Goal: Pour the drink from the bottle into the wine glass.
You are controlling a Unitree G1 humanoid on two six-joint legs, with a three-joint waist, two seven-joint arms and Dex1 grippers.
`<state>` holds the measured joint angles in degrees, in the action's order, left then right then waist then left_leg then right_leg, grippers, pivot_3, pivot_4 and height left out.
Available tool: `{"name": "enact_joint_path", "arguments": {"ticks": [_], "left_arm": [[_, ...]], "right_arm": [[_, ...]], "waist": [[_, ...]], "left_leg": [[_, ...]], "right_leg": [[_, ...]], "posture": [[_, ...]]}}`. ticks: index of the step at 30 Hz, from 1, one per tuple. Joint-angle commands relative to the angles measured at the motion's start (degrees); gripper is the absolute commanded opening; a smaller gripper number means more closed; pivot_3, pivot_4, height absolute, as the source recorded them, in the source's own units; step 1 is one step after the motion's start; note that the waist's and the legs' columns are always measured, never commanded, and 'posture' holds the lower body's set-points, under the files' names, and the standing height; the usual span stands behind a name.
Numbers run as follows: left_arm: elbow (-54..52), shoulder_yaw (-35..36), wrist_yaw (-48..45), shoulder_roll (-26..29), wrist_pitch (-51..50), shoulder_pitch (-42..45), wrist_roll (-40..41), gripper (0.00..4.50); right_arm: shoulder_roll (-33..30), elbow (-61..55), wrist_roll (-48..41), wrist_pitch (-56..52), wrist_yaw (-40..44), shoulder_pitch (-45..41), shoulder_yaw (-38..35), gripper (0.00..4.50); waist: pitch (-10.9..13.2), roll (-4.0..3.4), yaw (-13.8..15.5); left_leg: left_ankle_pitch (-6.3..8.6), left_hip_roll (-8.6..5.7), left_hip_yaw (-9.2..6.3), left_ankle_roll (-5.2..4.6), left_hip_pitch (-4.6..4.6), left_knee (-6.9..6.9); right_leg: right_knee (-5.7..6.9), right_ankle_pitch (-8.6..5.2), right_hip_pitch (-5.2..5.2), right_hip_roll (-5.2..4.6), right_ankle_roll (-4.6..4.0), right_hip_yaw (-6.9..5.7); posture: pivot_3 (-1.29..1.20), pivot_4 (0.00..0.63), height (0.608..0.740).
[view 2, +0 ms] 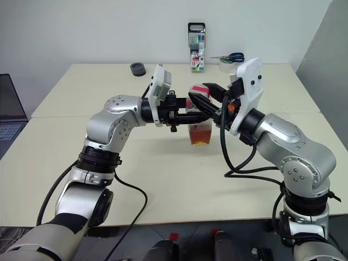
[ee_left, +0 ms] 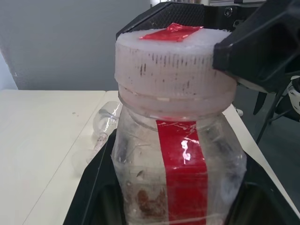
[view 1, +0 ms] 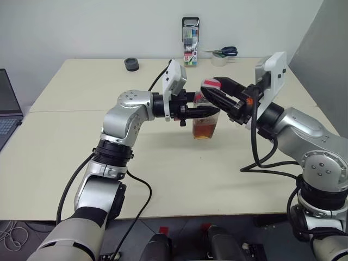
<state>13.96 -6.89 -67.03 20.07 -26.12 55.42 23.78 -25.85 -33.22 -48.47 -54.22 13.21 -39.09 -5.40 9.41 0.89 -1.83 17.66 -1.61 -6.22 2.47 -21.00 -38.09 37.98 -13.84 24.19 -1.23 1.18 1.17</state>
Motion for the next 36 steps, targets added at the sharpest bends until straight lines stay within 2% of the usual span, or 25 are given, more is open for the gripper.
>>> {"name": "enact_joint_path", "arguments": {"ticks": [1,6,8,13,15,19,21,23,29,36], "left_arm": [[-3.4,0.4,-1.4,0.5,-0.5,0.9,1.4,1.83],[-5.4,-0.4,-4.5,0.6,-2.8,1.3,2.8,1.83],[-5.5,-0.2,-5.1,0.3,-3.5,2.0,3.4,1.83],[-6.1,-0.7,-5.2,-0.2,-3.5,2.4,3.3,1.83],[-6.2,-0.7,-5.2,-0.2,-3.5,2.1,3.3,1.83],[-5.9,-0.5,-5.0,-0.1,-3.1,1.4,2.9,1.83],[-5.7,-0.5,-4.7,-0.2,-2.6,1.1,2.7,1.83],[-5.4,-0.4,-4.3,-0.2,-2.2,0.8,2.6,1.83],[-4.8,-0.7,-4.0,-0.3,-1.0,0.2,1.9,1.83],[-3.7,-1.0,-3.7,-0.8,0.2,0.6,1.5,1.83]], "right_arm": [[-2.0,1.3,-2.5,1.0,6.2,-2.3,-0.6,1.81],[-11.9,9.2,-7.7,-1.4,26.7,-7.0,-0.1,1.81],[-14.2,13.8,-6.5,-0.5,33.0,-9.7,1.9,1.81],[-12.9,21.2,-2.4,2.2,37.3,-14.4,3.6,1.81],[-12.9,21.6,-1.7,2.2,36.7,-14.1,2.5,1.81],[-15.7,17.7,-4.3,-1.0,31.8,-9.7,-4.1,3.13],[-16.5,13.6,-6.2,-3.1,28.3,-6.5,-7.3,3.89],[-16.5,8.4,-8.1,-4.7,23.7,-2.8,-10.0,4.47],[-11.9,-3.6,-13.1,-5.4,9.2,2.5,-11.3,4.47],[-7.5,-6.3,-6.9,-1.8,0.8,0.1,-5.1,4.47]], "waist": [[0.0,0.00,0.0],[0.0,-0.03,0.0],[0.0,-0.03,0.0],[0.0,-0.03,-0.3],[0.0,-0.03,-0.2],[0.0,-0.03,0.4],[0.0,-0.03,0.6],[0.0,-0.02,0.6],[0.0,-0.03,-0.1],[0.0,-0.04,0.0]], "left_leg": [[0.00,0.00,0.01,0.00,0.00,0.00],[0.07,-0.01,0.03,-0.12,0.00,0.00],[0.08,-0.01,0.05,-0.15,0.01,-0.01],[0.08,0.07,0.09,-0.15,0.07,0.01],[0.08,0.08,0.06,-0.15,0.05,0.01],[0.03,0.02,0.01,-0.06,-0.03,-0.03],[-0.01,-0.05,-0.05,0.01,-0.12,-0.08],[-0.01,-0.05,-0.08,0.02,-0.16,-0.10],[0.00,0.06,-0.03,0.00,-0.04,-0.02],[0.00,0.05,0.04,0.00,0.05,-0.03]], "right_leg": [[0.00,0.00,0.00,0.00,0.00,0.01],[-0.05,0.00,-0.04,0.01,0.00,-0.05],[-0.06,0.00,-0.07,0.01,0.00,-0.06],[0.00,0.00,-0.05,0.06,0.00,-0.03],[-0.01,0.00,-0.04,0.06,0.00,-0.04],[-0.06,0.00,-0.04,-0.02,0.00,-0.07],[-0.08,0.00,-0.02,-0.07,0.00,-0.11],[-0.08,0.00,0.00,-0.10,0.00,-0.11],[0.00,0.00,0.01,-0.13,0.00,0.04],[0.03,0.00,-0.03,0.05,0.00,0.02]], "posture": [[0.00,0.150,0.740],[0.00,0.150,0.740],[0.00,0.150,0.740],[0.00,0.150,0.740],[0.00,0.150,0.740],[0.00,0.150,0.740],[0.00,0.150,0.740],[0.00,0.150,0.740],[0.00,0.150,0.740],[0.00,0.150,0.740]]}}
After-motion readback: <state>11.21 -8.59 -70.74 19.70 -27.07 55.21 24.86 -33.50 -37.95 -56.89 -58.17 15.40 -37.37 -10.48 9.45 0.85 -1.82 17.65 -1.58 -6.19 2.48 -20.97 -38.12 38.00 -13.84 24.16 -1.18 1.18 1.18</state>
